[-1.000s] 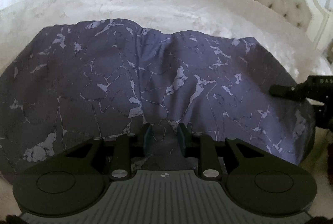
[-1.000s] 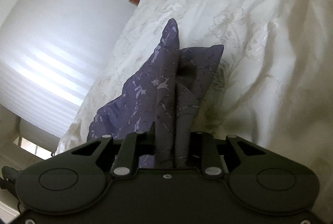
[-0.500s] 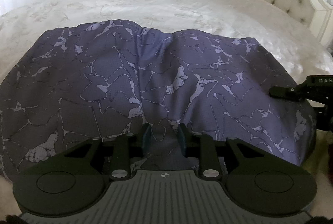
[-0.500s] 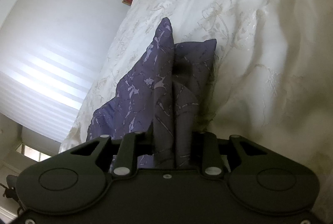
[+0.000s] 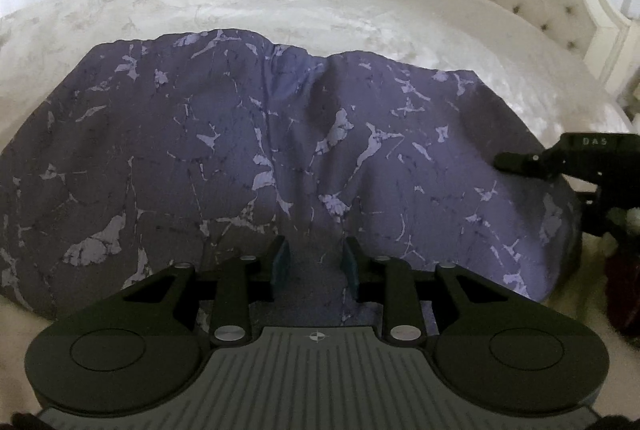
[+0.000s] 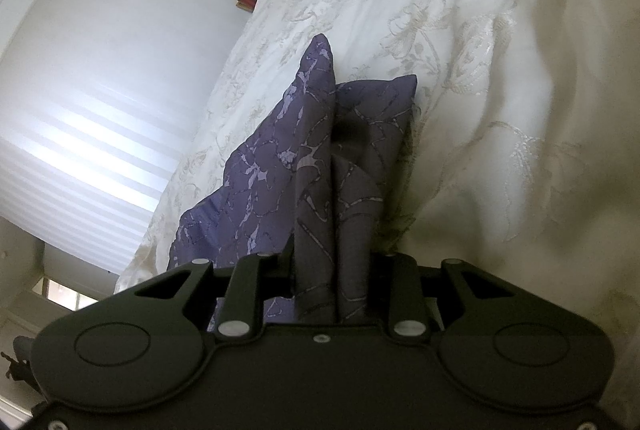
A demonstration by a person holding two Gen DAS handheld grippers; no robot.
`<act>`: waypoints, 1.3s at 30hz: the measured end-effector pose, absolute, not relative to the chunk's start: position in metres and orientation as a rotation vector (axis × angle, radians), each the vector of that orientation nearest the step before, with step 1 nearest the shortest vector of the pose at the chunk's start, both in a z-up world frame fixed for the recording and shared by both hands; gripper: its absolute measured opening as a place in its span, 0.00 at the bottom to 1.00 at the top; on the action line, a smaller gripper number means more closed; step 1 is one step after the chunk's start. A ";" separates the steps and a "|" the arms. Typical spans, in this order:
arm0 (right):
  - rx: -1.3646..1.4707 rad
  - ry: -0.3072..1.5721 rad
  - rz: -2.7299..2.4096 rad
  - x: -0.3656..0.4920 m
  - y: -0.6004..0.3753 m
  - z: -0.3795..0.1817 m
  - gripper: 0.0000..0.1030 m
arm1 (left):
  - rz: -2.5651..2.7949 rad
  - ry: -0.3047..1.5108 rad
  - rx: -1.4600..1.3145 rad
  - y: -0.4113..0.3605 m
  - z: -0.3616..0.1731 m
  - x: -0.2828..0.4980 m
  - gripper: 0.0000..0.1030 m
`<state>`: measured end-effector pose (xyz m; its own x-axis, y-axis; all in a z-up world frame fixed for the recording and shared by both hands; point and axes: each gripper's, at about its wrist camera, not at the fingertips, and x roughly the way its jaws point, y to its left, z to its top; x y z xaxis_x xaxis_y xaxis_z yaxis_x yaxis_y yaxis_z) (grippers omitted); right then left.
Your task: Fold large clothes
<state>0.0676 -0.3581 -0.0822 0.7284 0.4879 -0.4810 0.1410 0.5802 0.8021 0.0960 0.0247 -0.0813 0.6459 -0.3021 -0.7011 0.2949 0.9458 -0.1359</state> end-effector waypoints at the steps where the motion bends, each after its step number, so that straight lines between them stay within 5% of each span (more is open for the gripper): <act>1: 0.948 0.751 0.227 0.068 -0.358 -0.082 0.38 | -0.341 0.795 -0.001 0.024 -0.083 0.095 0.28; 15: 1.022 0.693 0.336 0.062 -0.345 -0.030 0.31 | -0.379 0.784 0.006 0.032 -0.086 0.092 0.27; 25: 1.013 0.772 0.587 0.107 -0.247 0.039 0.31 | -0.409 0.814 -0.098 0.072 -0.077 0.086 0.31; 35: 0.802 0.977 0.742 0.174 -0.096 0.018 0.33 | -0.372 0.835 -0.150 0.117 -0.066 0.062 0.30; 39: 0.746 1.059 0.759 0.191 -0.057 -0.004 0.41 | -0.359 0.843 -0.152 0.126 -0.062 0.054 0.31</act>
